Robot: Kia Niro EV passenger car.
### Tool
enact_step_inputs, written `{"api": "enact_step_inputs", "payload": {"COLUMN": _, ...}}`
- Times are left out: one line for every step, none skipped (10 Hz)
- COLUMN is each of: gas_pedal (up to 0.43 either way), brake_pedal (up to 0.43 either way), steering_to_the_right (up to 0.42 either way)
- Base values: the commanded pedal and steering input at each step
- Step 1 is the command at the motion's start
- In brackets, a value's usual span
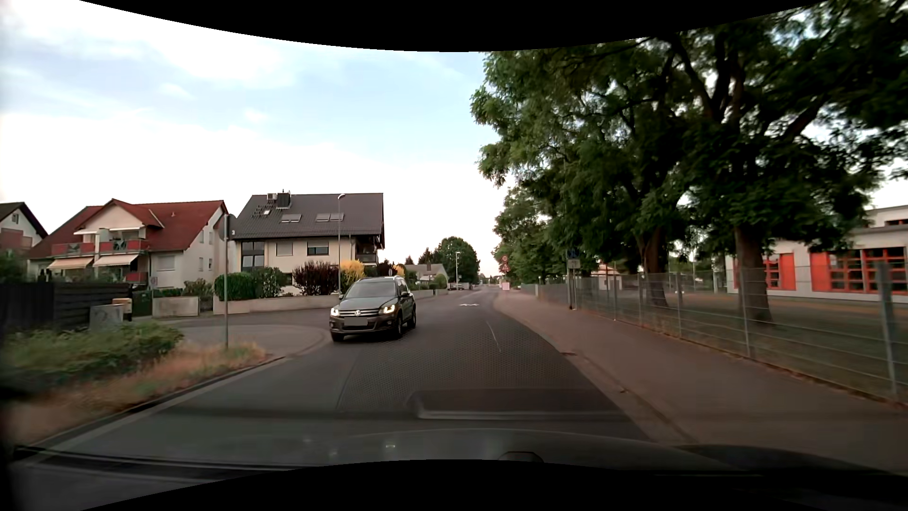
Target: Follow the waypoints while adhering to traffic rules and regulations
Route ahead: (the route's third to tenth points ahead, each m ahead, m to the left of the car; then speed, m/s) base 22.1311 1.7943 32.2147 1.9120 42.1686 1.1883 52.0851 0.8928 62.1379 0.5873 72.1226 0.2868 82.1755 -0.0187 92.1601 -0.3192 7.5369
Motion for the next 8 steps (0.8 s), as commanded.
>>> {"api": "enact_step_inputs", "payload": {"gas_pedal": 0.008, "brake_pedal": 0.0, "steering_to_the_right": -0.011}}
{"api": "enact_step_inputs", "payload": {"gas_pedal": 0.008, "brake_pedal": 0.0, "steering_to_the_right": -0.011}}
{"api": "enact_step_inputs", "payload": {"gas_pedal": 0.008, "brake_pedal": 0.0, "steering_to_the_right": -0.012}}
{"api": "enact_step_inputs", "payload": {"gas_pedal": 0.008, "brake_pedal": 0.0, "steering_to_the_right": -0.012}}
{"api": "enact_step_inputs", "payload": {"gas_pedal": 0.008, "brake_pedal": 0.0, "steering_to_the_right": -0.015}}
{"api": "enact_step_inputs", "payload": {"gas_pedal": 0.008, "brake_pedal": 0.0, "steering_to_the_right": -0.017}}
{"api": "enact_step_inputs", "payload": {"gas_pedal": 0.008, "brake_pedal": 0.0, "steering_to_the_right": -0.017}}
{"api": "enact_step_inputs", "payload": {"gas_pedal": 0.008, "brake_pedal": 0.0, "steering_to_the_right": -0.017}}
